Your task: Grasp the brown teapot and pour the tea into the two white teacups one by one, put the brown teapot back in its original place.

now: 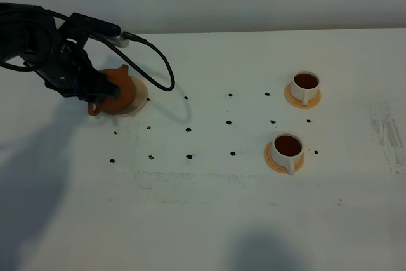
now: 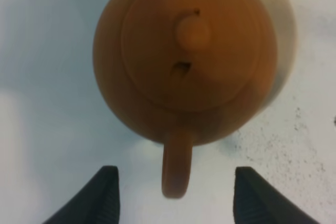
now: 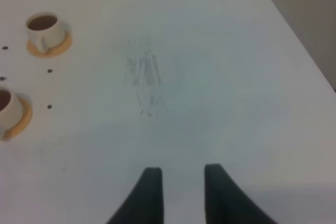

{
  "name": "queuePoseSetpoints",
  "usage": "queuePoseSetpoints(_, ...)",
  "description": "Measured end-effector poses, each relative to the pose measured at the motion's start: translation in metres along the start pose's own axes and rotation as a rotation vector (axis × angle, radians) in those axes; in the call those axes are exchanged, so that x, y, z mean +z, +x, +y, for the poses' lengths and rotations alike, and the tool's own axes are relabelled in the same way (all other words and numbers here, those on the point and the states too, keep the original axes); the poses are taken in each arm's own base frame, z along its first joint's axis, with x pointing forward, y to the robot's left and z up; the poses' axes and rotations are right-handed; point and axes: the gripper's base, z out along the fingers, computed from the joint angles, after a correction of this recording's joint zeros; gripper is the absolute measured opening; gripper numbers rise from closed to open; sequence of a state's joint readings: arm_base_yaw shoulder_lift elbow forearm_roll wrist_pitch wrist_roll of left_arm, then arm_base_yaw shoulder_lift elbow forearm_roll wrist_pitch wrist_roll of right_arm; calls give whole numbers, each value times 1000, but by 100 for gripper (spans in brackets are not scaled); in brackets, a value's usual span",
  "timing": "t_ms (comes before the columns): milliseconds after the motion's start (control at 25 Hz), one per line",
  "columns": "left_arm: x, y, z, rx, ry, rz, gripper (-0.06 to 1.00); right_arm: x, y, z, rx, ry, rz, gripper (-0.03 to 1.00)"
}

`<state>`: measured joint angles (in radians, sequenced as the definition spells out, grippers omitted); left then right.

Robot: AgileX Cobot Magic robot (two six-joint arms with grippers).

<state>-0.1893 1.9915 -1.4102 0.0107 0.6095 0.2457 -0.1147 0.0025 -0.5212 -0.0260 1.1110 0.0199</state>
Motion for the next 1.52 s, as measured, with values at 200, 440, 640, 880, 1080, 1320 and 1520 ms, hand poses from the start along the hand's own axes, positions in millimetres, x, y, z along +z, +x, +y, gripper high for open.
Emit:
queuePoseSetpoints(200,-28,-1,8,-33,-18,-42,48,0,0,0,0,0,0,22)
queuePoseSetpoints(440,-68,34,30,-139,-65,-99,48,0,0,0,0,0,0,22)
queuePoseSetpoints(640,-107,89,46,-263,-117,-119,48,0,0,0,0,0,0,22)
queuePoseSetpoints(880,-172,159,35,-389,-188,-190,48,0,0,0,0,0,0,22)
queuePoseSetpoints(1080,-204,209,7,-436,-208,-224,48,0,0,0,0,0,0,22)
queuePoseSetpoints(1320,-243,248,-24,-428,-239,-288,48,0,0,0,0,0,0,22)
queuePoseSetpoints(1520,-253,266,-49,-482,-117,-286,48,0,0,0,0,0,0,22)
